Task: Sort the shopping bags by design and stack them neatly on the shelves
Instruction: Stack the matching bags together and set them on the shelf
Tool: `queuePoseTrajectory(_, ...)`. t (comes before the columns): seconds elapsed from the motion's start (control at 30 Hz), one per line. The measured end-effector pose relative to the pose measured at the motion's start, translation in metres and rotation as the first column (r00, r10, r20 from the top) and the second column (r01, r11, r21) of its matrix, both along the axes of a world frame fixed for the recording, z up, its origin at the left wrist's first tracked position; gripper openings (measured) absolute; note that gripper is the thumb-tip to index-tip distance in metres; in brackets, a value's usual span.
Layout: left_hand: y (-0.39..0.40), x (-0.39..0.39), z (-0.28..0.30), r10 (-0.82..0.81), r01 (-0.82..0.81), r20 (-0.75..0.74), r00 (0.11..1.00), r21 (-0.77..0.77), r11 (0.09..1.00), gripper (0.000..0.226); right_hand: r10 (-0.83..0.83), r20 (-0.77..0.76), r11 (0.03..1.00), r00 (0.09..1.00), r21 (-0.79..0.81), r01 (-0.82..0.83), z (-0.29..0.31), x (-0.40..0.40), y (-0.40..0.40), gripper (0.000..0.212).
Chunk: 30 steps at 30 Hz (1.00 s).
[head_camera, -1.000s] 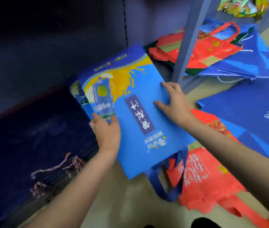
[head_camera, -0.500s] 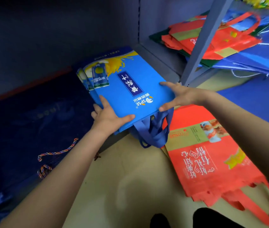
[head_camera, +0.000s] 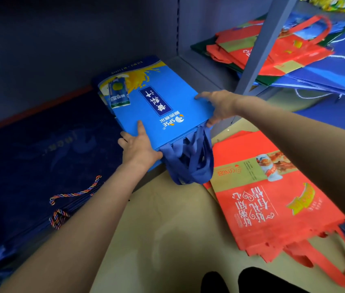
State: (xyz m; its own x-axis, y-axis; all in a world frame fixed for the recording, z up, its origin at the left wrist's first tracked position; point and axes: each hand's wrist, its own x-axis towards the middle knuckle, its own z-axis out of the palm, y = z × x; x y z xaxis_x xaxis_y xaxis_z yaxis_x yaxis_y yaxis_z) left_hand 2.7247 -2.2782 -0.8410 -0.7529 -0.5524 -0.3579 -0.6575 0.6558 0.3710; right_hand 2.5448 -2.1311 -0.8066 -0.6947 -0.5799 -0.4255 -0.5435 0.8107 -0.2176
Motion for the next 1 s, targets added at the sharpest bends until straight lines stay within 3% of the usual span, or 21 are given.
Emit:
queuePoseTrajectory(0.13, 0.011, -0.006, 0.002, 0.0, 0.0, -0.014, 1.0, -0.004, 1.0, 0.096, 0.007, -0.166, 1.0, 0.986, -0.008, -0.009, -0.004, -0.004, 0.007, 0.081)
queuePoseTrajectory(0.23, 0.013, -0.002, 0.006, -0.011, 0.011, 0.009, 1.0, -0.06, 0.998, 0.098, 0.053, -0.085, 0.998, 0.995, -0.031, -0.056, -0.012, 0.004, 0.019, 0.082)
queuePoseTrajectory(0.33, 0.02, 0.003, 0.01, -0.187, 0.169, -0.076, 0.979, -0.203, 0.965, 0.091, -0.001, 0.011, 0.99, 1.0, -0.144, 0.003, -0.014, 0.0, 0.045, 0.077)
queuePoseTrajectory(0.43, 0.037, -0.01, 0.018, -0.306, 0.256, -0.232, 0.923, -0.22, 0.941, 0.078, -0.114, 0.002, 0.992, 0.993, -0.048, 0.114, -0.013, -0.011, 0.089, 0.079)
queuePoseTrajectory(0.53, 0.075, -0.037, 0.019, -0.42, 0.38, -0.265, 0.868, -0.19, 0.905, 0.069, -0.249, 0.021, 0.965, 0.968, 0.087, 0.246, -0.016, -0.017, 0.149, 0.08)
queuePoseTrajectory(0.7, 0.138, -0.066, -0.003, -0.58, 0.56, -0.183, 0.794, -0.149, 0.815, 0.068, -0.47, 0.051, 0.871, 0.881, 0.187, 0.454, -0.051, -0.019, 0.236, 0.073)
queuePoseTrajectory(0.87, 0.18, -0.074, -0.042, -0.7, 0.698, 0.025, 0.714, -0.093, 0.71, 0.068, -0.723, 0.145, 0.685, 0.675, 0.023, 0.728, -0.113, -0.002, 0.268, 0.078)
queuePoseTrajectory(0.93, 0.188, -0.089, -0.054, -0.688, 0.694, 0.102, 0.718, -0.026, 0.72, 0.069, -0.754, 0.159, 0.636, 0.637, -0.063, 0.769, -0.127, 0.0, 0.269, 0.07)
queuePoseTrajectory(1.0, 0.195, -0.108, -0.059, -0.653, 0.66, 0.17, 0.738, 0.019, 0.751, 0.072, -0.726, 0.199, 0.645, 0.658, -0.137, 0.752, -0.132, 0.0, 0.266, 0.057)
